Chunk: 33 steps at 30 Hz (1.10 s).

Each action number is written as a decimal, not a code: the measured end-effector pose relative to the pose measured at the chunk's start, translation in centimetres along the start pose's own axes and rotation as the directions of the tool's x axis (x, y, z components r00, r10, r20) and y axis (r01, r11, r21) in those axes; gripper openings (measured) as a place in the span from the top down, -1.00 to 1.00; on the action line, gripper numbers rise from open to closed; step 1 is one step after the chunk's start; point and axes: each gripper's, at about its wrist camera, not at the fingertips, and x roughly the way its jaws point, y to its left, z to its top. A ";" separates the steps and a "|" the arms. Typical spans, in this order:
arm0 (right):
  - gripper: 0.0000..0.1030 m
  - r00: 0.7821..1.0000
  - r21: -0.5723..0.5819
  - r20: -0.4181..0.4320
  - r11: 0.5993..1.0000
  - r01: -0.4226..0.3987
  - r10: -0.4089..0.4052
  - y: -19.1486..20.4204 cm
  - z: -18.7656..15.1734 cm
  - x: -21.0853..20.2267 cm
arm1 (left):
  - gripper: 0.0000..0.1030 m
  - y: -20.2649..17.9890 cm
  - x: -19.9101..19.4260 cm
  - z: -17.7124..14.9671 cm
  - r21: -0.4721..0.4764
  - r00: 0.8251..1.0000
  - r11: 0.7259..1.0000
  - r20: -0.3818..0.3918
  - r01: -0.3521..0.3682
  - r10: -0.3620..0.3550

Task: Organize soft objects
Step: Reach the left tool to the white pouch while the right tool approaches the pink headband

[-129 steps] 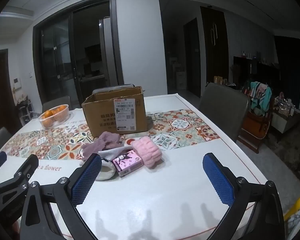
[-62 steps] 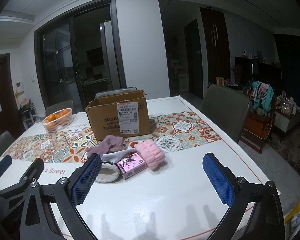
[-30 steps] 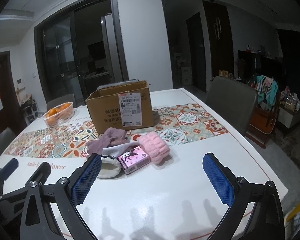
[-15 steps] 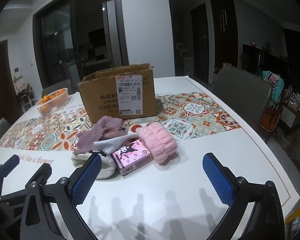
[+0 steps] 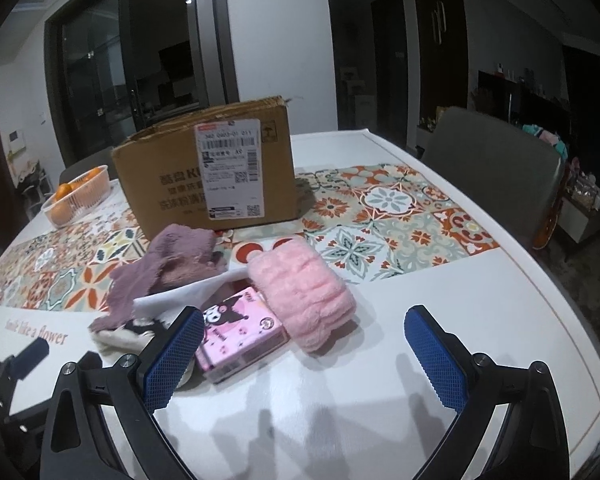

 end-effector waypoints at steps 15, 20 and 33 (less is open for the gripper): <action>-0.68 0.996 0.059 -0.092 0.998 -0.010 0.015 -0.5 0.2 4.8 | 0.30 -0.4 4.0 0.5 -0.046 0.988 0.994 -0.115 0.102 -0.107; -0.27 0.992 0.074 -0.121 0.997 -0.005 0.014 -0.9 0.1 5.6 | 0.58 -0.5 3.6 0.5 -0.034 0.990 0.995 -0.104 0.095 -0.098; 0.30 0.995 0.083 -0.094 0.996 -0.027 0.035 -1.3 0.2 3.2 | 0.71 -1.0 0.2 1.0 -0.018 0.993 0.994 -0.036 0.108 -0.109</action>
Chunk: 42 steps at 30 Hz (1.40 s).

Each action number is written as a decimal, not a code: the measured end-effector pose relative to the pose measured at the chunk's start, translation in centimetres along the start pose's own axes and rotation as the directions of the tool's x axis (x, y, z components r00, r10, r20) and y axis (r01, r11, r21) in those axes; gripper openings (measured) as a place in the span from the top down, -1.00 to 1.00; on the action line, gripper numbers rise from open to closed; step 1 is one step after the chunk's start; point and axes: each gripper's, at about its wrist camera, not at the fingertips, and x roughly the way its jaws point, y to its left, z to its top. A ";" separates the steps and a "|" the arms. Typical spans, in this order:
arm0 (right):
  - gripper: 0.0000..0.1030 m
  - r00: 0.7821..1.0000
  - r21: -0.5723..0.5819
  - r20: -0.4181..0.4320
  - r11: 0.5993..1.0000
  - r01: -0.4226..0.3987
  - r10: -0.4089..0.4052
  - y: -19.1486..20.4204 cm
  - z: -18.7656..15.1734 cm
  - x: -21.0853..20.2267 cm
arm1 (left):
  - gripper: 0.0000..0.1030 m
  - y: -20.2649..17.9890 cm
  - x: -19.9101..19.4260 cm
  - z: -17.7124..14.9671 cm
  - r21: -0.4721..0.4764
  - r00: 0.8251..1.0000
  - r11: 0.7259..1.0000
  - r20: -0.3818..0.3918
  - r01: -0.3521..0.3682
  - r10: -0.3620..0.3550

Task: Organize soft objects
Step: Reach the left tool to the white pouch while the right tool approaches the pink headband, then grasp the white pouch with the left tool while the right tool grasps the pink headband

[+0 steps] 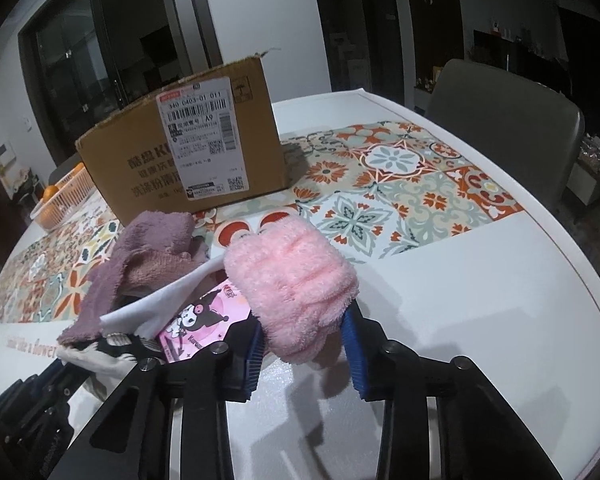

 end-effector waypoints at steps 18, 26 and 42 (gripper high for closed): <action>0.32 0.994 -0.026 0.101 0.999 -0.027 0.029 0.8 0.7 -7.1 | 0.72 0.0 -7.0 1.4 -0.008 0.988 1.000 0.153 0.015 -0.013; 0.32 0.986 -0.038 0.151 0.997 -0.060 0.066 1.9 1.7 -9.7 | 0.72 0.6 -9.5 2.8 -0.015 0.974 1.000 0.226 0.015 -0.011; 0.32 0.966 -0.070 0.218 0.989 -0.129 0.141 4.3 4.2 -11.5 | 0.73 1.6 -11.8 6.9 -0.018 0.937 1.000 0.349 0.000 0.006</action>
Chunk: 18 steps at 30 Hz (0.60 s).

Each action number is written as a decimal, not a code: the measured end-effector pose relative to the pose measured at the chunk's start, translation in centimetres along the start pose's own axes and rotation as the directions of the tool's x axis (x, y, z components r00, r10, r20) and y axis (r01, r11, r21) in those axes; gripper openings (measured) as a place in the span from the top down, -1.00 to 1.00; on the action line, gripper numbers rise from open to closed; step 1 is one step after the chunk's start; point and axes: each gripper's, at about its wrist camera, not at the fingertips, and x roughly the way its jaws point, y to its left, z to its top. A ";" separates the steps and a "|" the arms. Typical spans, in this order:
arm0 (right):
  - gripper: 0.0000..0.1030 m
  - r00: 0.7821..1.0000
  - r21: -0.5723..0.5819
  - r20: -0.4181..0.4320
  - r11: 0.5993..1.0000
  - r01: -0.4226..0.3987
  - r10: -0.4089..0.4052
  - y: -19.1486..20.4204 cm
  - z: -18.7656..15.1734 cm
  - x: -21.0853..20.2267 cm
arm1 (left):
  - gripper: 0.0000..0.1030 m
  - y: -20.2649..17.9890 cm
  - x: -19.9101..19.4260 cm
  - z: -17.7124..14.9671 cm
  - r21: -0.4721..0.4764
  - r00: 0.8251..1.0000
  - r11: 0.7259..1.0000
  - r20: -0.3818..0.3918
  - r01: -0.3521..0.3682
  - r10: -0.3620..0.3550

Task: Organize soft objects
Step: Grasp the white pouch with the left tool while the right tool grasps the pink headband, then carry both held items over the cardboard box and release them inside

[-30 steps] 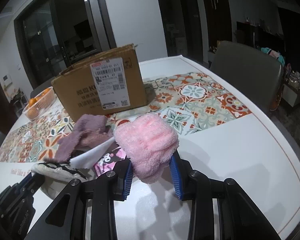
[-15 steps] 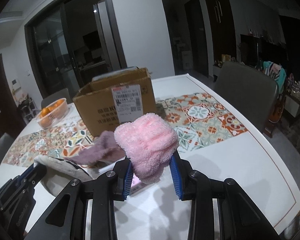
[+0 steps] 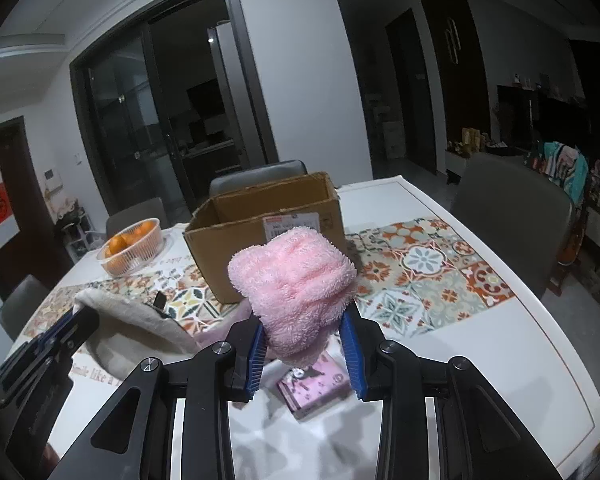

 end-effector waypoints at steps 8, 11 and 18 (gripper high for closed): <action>0.32 0.999 -0.006 0.034 1.000 -0.021 0.021 0.3 1.7 0.5 | 0.73 -0.4 1.1 2.5 0.015 0.998 1.000 0.066 0.005 -0.006; 0.32 0.998 -0.003 0.049 1.000 -0.029 0.029 0.3 2.6 0.9 | 0.73 -0.5 1.6 3.6 0.015 0.996 1.000 0.090 0.001 -0.002; 0.32 0.994 -0.010 0.096 0.999 -0.043 0.044 0.4 5.0 2.3 | 0.73 -0.7 3.3 6.0 0.023 0.990 1.000 0.143 -0.014 0.011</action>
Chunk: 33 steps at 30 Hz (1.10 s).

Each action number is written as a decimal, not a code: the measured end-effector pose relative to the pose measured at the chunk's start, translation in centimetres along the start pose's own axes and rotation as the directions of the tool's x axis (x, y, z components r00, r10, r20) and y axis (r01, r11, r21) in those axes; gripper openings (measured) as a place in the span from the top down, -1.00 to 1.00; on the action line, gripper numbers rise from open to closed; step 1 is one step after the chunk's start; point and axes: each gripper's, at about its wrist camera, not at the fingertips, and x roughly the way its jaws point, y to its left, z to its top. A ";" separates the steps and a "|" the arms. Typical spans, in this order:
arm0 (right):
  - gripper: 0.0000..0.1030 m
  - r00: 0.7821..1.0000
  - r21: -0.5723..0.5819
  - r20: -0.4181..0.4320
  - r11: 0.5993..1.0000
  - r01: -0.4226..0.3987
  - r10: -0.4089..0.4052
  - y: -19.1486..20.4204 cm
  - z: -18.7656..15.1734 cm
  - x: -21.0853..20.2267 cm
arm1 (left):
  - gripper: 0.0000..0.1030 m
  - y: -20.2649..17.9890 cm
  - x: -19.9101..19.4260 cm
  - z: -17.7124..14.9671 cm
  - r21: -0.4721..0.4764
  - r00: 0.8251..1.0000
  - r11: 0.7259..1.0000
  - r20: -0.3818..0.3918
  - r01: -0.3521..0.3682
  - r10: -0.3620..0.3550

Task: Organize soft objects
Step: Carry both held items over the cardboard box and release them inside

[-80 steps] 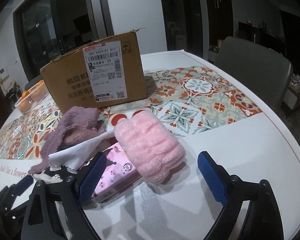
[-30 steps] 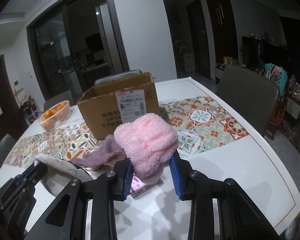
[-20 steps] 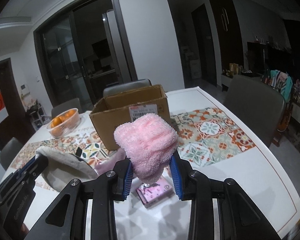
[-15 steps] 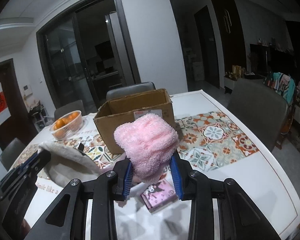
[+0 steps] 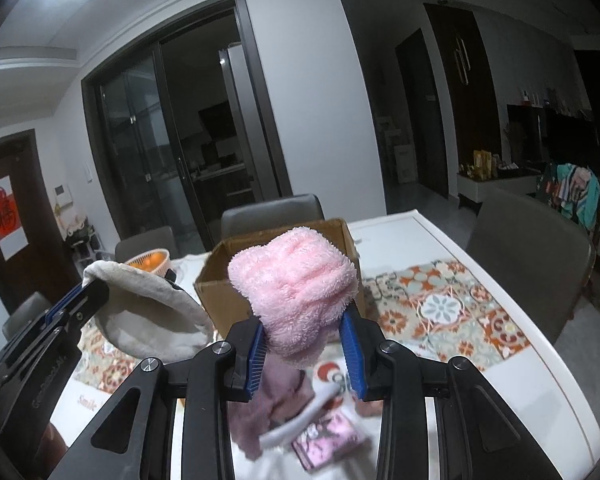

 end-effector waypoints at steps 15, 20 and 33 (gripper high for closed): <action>0.32 1.000 -0.002 0.007 1.000 -0.020 0.020 -0.6 3.5 6.5 | 0.73 -0.1 6.8 2.6 0.021 0.998 1.000 0.059 -0.016 0.015; 0.32 1.000 -0.013 0.006 1.000 -0.026 0.026 -0.9 4.5 8.8 | 0.73 -0.3 9.5 3.0 0.035 0.998 0.999 0.055 -0.019 0.017; 0.32 0.998 -0.088 -0.064 0.996 -0.023 0.017 -0.2 6.4 15.1 | 0.73 -0.2 17.7 2.5 0.029 0.996 1.000 -0.093 0.001 0.001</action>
